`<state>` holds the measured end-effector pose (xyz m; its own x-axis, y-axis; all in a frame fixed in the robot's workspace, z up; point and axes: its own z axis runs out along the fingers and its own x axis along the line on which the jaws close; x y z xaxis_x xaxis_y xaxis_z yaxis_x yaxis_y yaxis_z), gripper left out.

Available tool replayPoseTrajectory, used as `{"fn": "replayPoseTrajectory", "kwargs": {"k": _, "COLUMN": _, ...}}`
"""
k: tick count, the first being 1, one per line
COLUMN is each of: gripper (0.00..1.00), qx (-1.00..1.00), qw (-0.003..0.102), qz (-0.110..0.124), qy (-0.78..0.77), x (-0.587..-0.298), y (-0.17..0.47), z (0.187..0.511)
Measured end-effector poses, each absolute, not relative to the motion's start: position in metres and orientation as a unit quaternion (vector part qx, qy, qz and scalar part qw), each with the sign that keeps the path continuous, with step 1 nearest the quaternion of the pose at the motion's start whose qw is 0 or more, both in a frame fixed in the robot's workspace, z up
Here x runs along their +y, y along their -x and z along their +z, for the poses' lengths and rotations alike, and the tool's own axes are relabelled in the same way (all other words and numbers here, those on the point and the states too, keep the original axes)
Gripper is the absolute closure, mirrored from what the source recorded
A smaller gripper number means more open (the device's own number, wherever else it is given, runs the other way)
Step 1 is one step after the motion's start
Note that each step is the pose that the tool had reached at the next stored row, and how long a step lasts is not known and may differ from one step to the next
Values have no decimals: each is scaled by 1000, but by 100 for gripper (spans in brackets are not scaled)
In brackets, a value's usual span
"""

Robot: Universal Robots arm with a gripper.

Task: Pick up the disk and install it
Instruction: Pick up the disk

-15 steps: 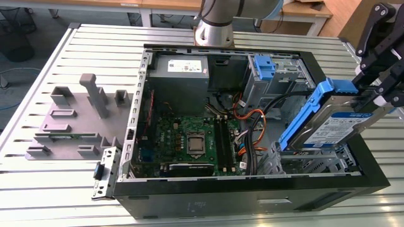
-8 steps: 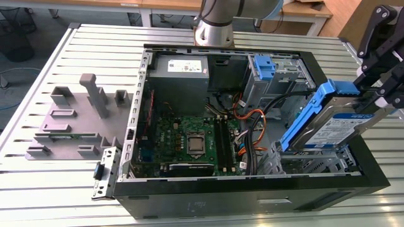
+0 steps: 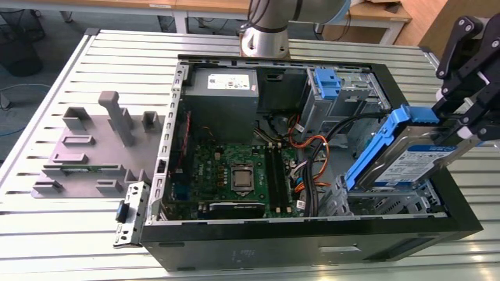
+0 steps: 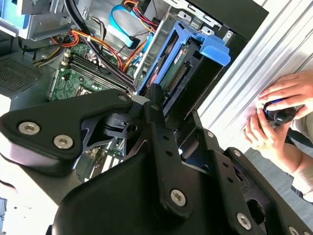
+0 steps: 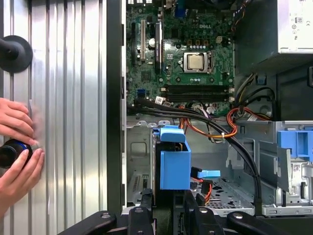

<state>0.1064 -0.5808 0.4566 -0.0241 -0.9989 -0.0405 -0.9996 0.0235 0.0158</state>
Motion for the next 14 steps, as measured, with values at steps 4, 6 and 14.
{"fn": "replayPoseTrajectory", "kwargs": {"k": 4, "gripper": 65, "qx": 715, "qw": 9, "qz": 20, "qy": 698, "x": -580, "y": -106, "z": 456}}
{"fn": "replayPoseTrajectory", "kwargs": {"k": 6, "gripper": 65, "qx": 715, "qw": 9, "qz": 20, "qy": 698, "x": -580, "y": -106, "z": 455}}
{"fn": "replayPoseTrajectory", "kwargs": {"k": 14, "gripper": 65, "qx": 715, "qw": 9, "qz": 20, "qy": 698, "x": -579, "y": -107, "z": 455}}
